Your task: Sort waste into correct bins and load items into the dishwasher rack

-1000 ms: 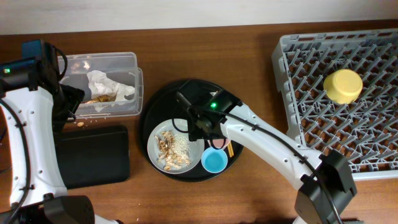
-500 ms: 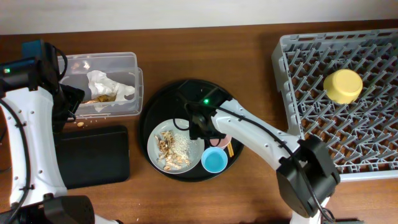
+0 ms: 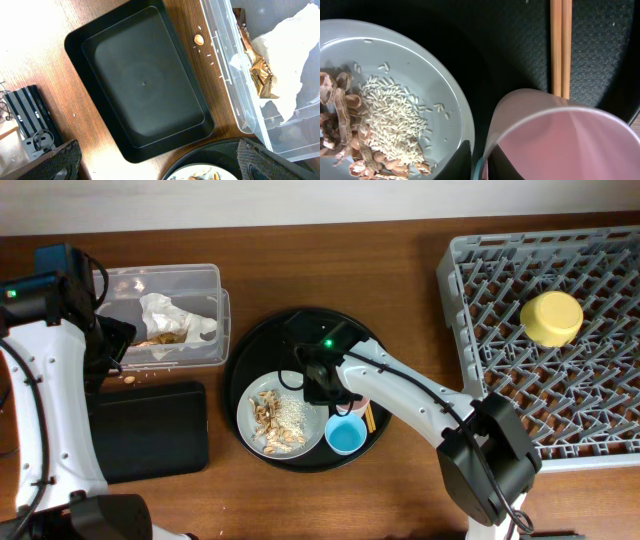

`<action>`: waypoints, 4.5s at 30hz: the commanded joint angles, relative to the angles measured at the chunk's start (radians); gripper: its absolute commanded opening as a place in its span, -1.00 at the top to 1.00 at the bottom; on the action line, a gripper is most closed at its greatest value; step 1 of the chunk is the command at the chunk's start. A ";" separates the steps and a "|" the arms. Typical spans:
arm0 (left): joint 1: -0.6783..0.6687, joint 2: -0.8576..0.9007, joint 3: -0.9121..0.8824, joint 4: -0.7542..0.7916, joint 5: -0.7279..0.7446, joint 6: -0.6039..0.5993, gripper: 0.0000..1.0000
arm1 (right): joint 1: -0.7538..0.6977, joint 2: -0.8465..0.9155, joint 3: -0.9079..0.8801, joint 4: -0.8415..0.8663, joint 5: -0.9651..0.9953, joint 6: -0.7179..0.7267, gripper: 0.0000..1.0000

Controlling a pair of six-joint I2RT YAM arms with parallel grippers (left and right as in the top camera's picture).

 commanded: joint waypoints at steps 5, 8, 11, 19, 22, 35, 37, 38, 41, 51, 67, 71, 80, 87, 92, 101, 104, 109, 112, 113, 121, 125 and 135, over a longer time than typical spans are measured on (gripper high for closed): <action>0.007 -0.025 -0.002 -0.002 -0.018 -0.010 -0.98 | -0.010 0.005 0.143 -0.094 0.006 -0.018 0.92; 0.007 -0.025 -0.002 -0.002 -0.018 -0.010 -0.98 | -0.076 -0.017 0.325 -0.237 0.010 -0.085 0.92; 0.007 -0.025 -0.002 -0.002 -0.018 -0.010 -0.98 | -0.163 -0.042 0.469 -0.349 0.009 -0.133 0.92; 0.007 -0.025 -0.002 -0.002 -0.018 -0.010 -0.98 | -0.596 -0.146 0.740 -0.599 -0.055 -0.323 0.92; 0.007 -0.025 -0.002 -0.002 -0.018 -0.010 -0.98 | -0.826 -0.161 0.729 -0.652 -0.251 -0.523 0.92; 0.007 -0.025 -0.002 -0.002 -0.018 -0.010 -0.98 | -1.468 -0.141 0.230 -0.549 -1.165 -1.130 0.92; 0.007 -0.025 -0.002 -0.002 -0.018 -0.010 -0.98 | -1.510 -0.106 0.123 -0.460 -1.289 -1.132 0.92; 0.007 -0.025 -0.002 -0.002 -0.018 -0.010 -0.98 | -1.515 -0.084 0.074 -0.416 -1.344 -1.132 0.92; 0.007 -0.025 -0.002 -0.002 -0.018 -0.010 -0.98 | -1.506 -0.035 0.008 -0.352 -1.388 -1.133 0.92; 0.007 -0.025 -0.002 -0.002 -0.018 -0.010 -0.98 | -1.492 0.143 -0.019 -0.333 -1.323 -1.141 0.92; 0.007 -0.025 -0.002 -0.002 -0.018 -0.010 -0.98 | -1.668 0.205 -0.048 -0.449 -1.104 -1.140 0.91; 0.007 -0.025 -0.002 -0.002 -0.018 -0.010 -0.98 | -1.703 0.183 -0.047 -0.492 -1.086 -1.148 0.76; 0.007 -0.025 -0.002 -0.002 -0.018 -0.010 -0.98 | -1.707 -0.033 -0.011 -0.513 -1.022 -1.086 0.01; 0.007 -0.025 -0.002 -0.002 -0.018 -0.010 -0.98 | -1.662 -0.319 0.076 -0.438 -0.722 -0.802 -0.01; 0.007 -0.025 -0.002 -0.002 -0.018 -0.010 -0.98 | -1.484 -0.372 0.074 -0.368 -0.602 -0.715 0.70; 0.007 -0.025 -0.002 -0.002 -0.018 -0.010 -0.98 | -1.093 -0.206 0.067 -0.208 -0.187 -0.456 0.92; 0.007 -0.025 -0.002 -0.002 -0.018 -0.010 -0.98 | -1.065 -0.153 0.067 -0.206 -0.098 -0.401 0.92; 0.007 -0.025 -0.002 -0.002 -0.018 -0.010 -0.98 | -1.064 -0.113 0.068 -0.217 0.023 -0.352 0.92; 0.007 -0.025 -0.002 -0.002 -0.018 -0.010 -0.98 | -1.064 -0.117 0.079 -0.235 0.070 -0.352 0.92; 0.007 -0.025 -0.002 -0.002 -0.018 -0.010 -0.98 | -1.064 -0.117 0.079 -0.241 0.078 -0.352 0.92; 0.007 -0.025 -0.002 -0.002 -0.018 -0.010 -0.98 | -1.063 -0.119 0.080 -0.227 -0.011 -0.361 0.92; 0.007 -0.025 -0.002 -0.002 -0.018 -0.010 -0.98 | -1.063 -0.119 0.093 -0.208 -0.106 -0.426 0.92; 0.007 -0.025 -0.002 -0.002 -0.018 -0.010 -0.98 | -1.063 -0.110 0.072 -0.212 -0.097 -0.459 0.92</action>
